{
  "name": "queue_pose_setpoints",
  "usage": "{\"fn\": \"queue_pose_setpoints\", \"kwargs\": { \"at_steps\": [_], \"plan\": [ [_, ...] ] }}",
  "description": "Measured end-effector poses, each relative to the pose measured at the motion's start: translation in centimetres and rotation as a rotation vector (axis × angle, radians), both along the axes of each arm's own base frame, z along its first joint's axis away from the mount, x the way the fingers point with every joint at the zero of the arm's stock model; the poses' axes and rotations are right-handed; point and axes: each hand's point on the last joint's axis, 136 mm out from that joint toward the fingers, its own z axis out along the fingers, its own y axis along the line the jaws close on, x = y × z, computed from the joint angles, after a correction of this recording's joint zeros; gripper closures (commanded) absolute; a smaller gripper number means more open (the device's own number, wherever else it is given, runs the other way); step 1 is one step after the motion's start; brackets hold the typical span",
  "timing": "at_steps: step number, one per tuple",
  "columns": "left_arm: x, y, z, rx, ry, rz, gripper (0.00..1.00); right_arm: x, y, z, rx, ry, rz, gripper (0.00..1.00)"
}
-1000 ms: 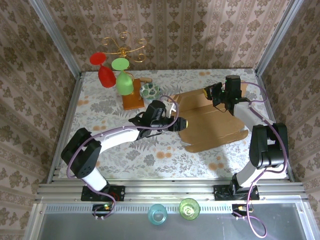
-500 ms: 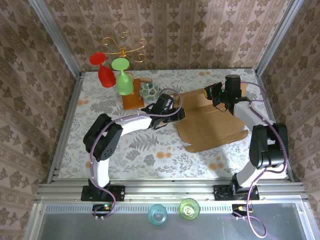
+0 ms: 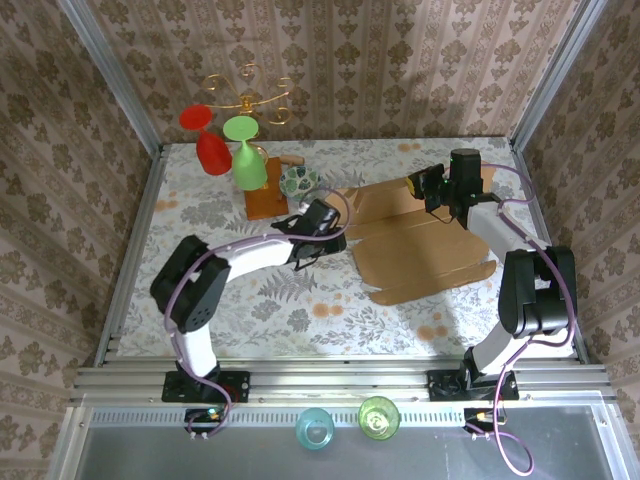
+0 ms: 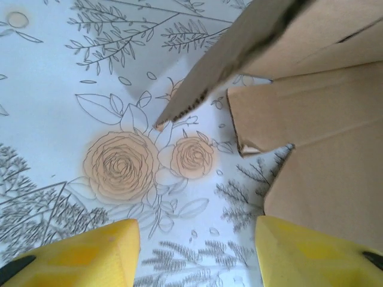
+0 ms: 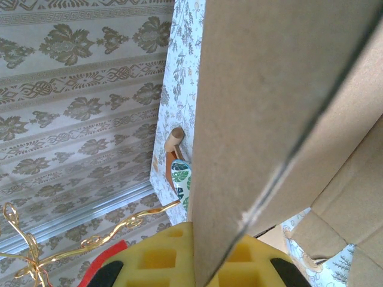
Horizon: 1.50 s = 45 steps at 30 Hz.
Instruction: Fold the paper box
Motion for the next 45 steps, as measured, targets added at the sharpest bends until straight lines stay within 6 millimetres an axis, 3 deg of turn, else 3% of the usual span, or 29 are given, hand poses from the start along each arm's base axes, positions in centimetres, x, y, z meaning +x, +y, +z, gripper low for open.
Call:
{"fn": "queue_pose_setpoints", "kwargs": {
  "at_steps": [2,6,11,14,16,20,25,29,36,45],
  "plan": [
    [-0.7,-0.6,1.8,-0.064,-0.043,-0.067,0.5,0.0,0.0,0.0,-0.001,0.005,-0.001,1.0],
    [-3.2,-4.6,5.6,-0.258,-0.118,-0.316,0.55,0.0,-0.1,0.0,-0.002,0.009,-0.003,1.0],
    [-7.6,-7.7,6.3,-0.346,-0.117,-0.568,0.56,0.0,-0.1,0.0,-0.004,0.012,-0.005,1.0],
    [-8.4,-8.5,5.8,-0.353,-0.106,-0.63,0.55,-0.1,-0.1,0.0,-0.005,0.019,-0.006,1.0],
    [-7.8,-9.2,5.1,-0.334,-0.095,-0.64,0.56,-0.1,-0.1,-0.1,-0.005,0.02,-0.007,1.0],
    [-4.7,-10.4,3.3,-0.262,-0.085,-0.604,0.6,-0.1,-0.1,-0.1,-0.005,0.021,-0.006,1.0],
    [-1.5,-7.9,0.7,-0.161,-0.063,-0.488,0.59,-0.1,-0.2,-0.1,-0.007,0.02,-0.008,1.0],
    [0.1,-5.9,-0.4,-0.094,-0.05,-0.414,0.51,-0.1,-0.2,0.0,-0.007,0.019,-0.01,1.0],
    [1.0,-4.6,-2.0,-0.024,-0.034,-0.337,0.47,0.0,-0.2,0.0,-0.007,0.021,-0.01,1.0],
    [2.3,-5.2,-3.9,-0.035,-0.034,-0.287,0.48,0.1,-0.1,0.0,-0.004,0.023,-0.011,1.0]
  ]
}}
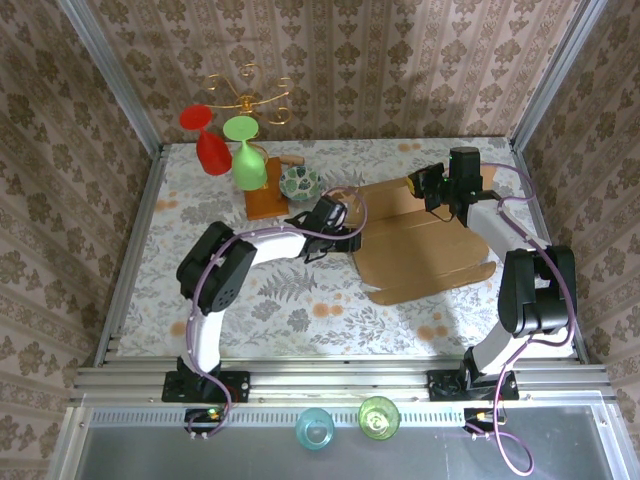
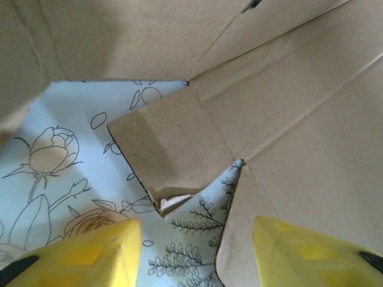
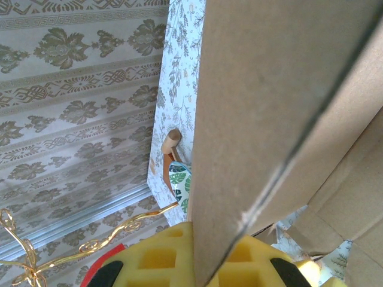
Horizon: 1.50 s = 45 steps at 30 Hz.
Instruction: Fold the paper box
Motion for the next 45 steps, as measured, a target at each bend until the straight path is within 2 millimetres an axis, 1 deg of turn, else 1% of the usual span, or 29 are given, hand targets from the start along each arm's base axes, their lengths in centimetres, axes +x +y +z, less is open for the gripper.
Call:
{"fn": "queue_pose_setpoints", "kwargs": {
  "at_steps": [2,9,11,20,23,31,40,43,45],
  "plan": [
    [0.2,-0.1,-0.1,-0.004,0.001,0.008,0.49,0.0,0.0,0.0,0.0,0.001,-0.001,1.0],
    [2.0,-1.7,1.9,-0.076,-0.044,0.03,0.56,0.1,0.0,0.0,0.004,0.003,-0.009,1.0],
    [2.2,-2.2,2.2,-0.094,-0.048,0.032,0.57,0.1,0.1,0.0,0.007,0.004,-0.012,1.0],
    [2.4,-4.1,3.4,-0.151,-0.06,0.013,0.58,0.1,0.1,0.0,0.009,0.005,-0.016,1.0],
    [2.5,-4.9,3.4,-0.164,-0.059,0.003,0.58,0.1,0.1,0.0,0.008,0.005,-0.022,1.0],
    [2.8,-6.2,2.5,-0.172,-0.049,-0.012,0.58,0.4,-0.3,0.1,0.007,0.004,-0.053,1.0],
    [3.1,-7.0,1.9,-0.187,-0.042,-0.029,0.57,0.8,-0.5,0.0,0.004,-0.003,-0.071,1.0],
    [3.1,-7.1,1.9,-0.194,-0.043,-0.034,0.55,0.8,-0.5,0.0,0.003,-0.003,-0.072,1.0],
    [2.9,-7.2,1.9,-0.207,-0.055,-0.041,0.52,0.8,-0.5,0.0,0.003,-0.004,-0.072,1.0]
  ]
}}
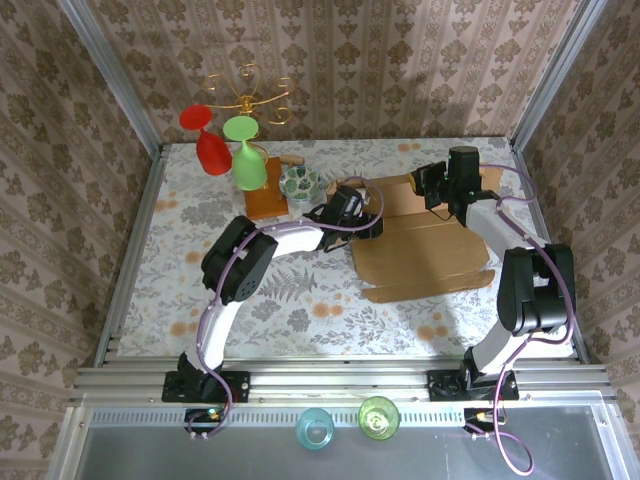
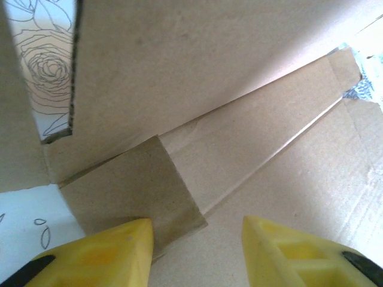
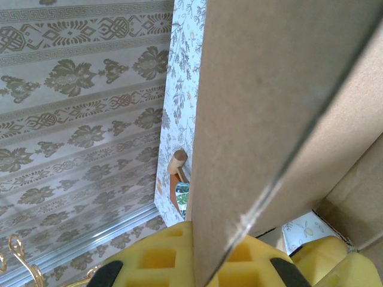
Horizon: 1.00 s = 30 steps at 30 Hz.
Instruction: Fold the paper box
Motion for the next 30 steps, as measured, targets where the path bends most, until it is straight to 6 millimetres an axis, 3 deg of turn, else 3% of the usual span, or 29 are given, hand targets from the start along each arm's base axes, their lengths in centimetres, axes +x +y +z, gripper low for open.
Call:
{"fn": "queue_pose_setpoints", "kwargs": {
  "at_steps": [4,7,10,14,18,20,22,26,30],
  "plan": [
    [-1.4,0.8,0.5,-0.018,-0.013,-0.009,0.46,0.0,0.3,0.0,0.002,-0.002,0.007,1.0],
    [-2.9,2.0,2.5,-0.035,-0.023,-0.017,0.42,-0.1,0.4,0.0,0.002,-0.004,0.01,1.0],
    [-4.0,2.7,6.9,-0.098,-0.066,-0.033,0.36,0.0,0.4,-0.1,0.004,-0.009,0.008,1.0],
    [-6.3,4.2,13.8,-0.21,-0.146,-0.064,0.36,0.0,0.4,0.0,0.005,-0.016,0.008,1.0],
    [-8.4,7.1,17.3,-0.252,-0.188,-0.076,0.42,0.1,0.4,0.0,0.006,-0.022,0.008,1.0],
    [-8.1,9.5,17.5,-0.229,-0.19,-0.047,0.49,0.1,0.4,0.0,0.005,-0.022,0.008,1.0],
    [-6.7,12.1,16.7,-0.18,-0.179,0.006,0.53,0.1,0.4,0.0,0.003,-0.023,0.011,1.0],
    [-2.8,17.4,13.1,-0.051,-0.14,0.124,0.59,0.0,0.5,-0.1,-0.003,-0.023,0.02,1.0],
    [-0.6,19.3,8.8,0.084,-0.083,0.15,0.65,-0.6,0.6,-0.2,-0.008,-0.022,0.039,1.0]
  ]
}}
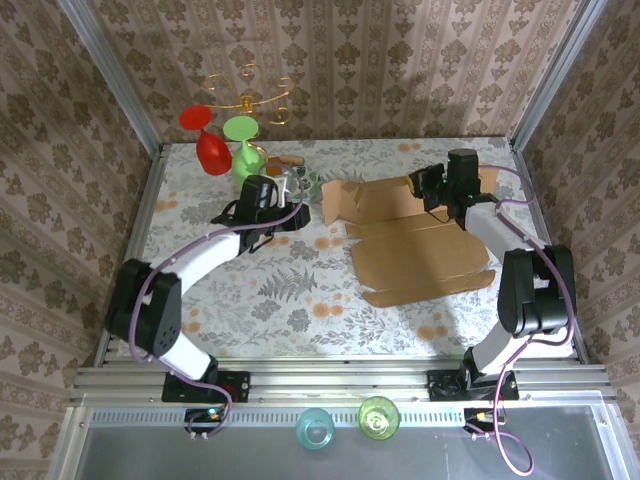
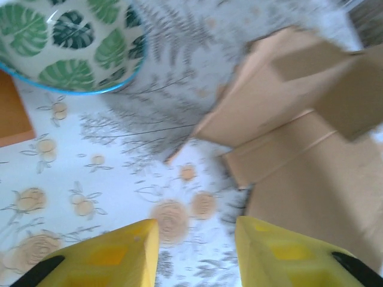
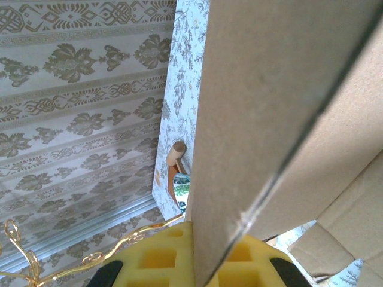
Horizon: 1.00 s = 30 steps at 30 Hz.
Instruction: Fold the paper box
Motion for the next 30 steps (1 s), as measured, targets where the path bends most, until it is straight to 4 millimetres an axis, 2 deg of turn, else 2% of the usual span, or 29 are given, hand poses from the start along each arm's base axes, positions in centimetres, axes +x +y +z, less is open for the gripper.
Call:
{"fn": "queue_pose_setpoints", "kwargs": {
  "at_steps": [4,10,23,27,30],
  "plan": [
    [2.0,0.0,-2.9,0.103,0.032,0.001,0.66,-0.5,-0.1,-0.1,0.002,0.0,0.009,1.0],
    [3.6,0.0,-4.7,0.179,0.029,0.033,0.6,-0.8,-0.2,0.0,0.002,-0.003,0.028,1.0],
    [4.3,0.2,-4.4,0.207,-0.015,0.053,0.51,-3.0,-1.2,0.7,0.01,0.038,0.062,1.0],
    [4.5,-0.9,-4.6,0.202,-0.029,0.008,0.5,-3.5,-1.0,0.4,0.008,0.052,0.086,1.0],
    [4.8,-2.6,-5.1,0.199,-0.037,-0.046,0.5,-3.6,-0.7,0.3,0.008,0.049,0.105,1.0]
  ]
}}
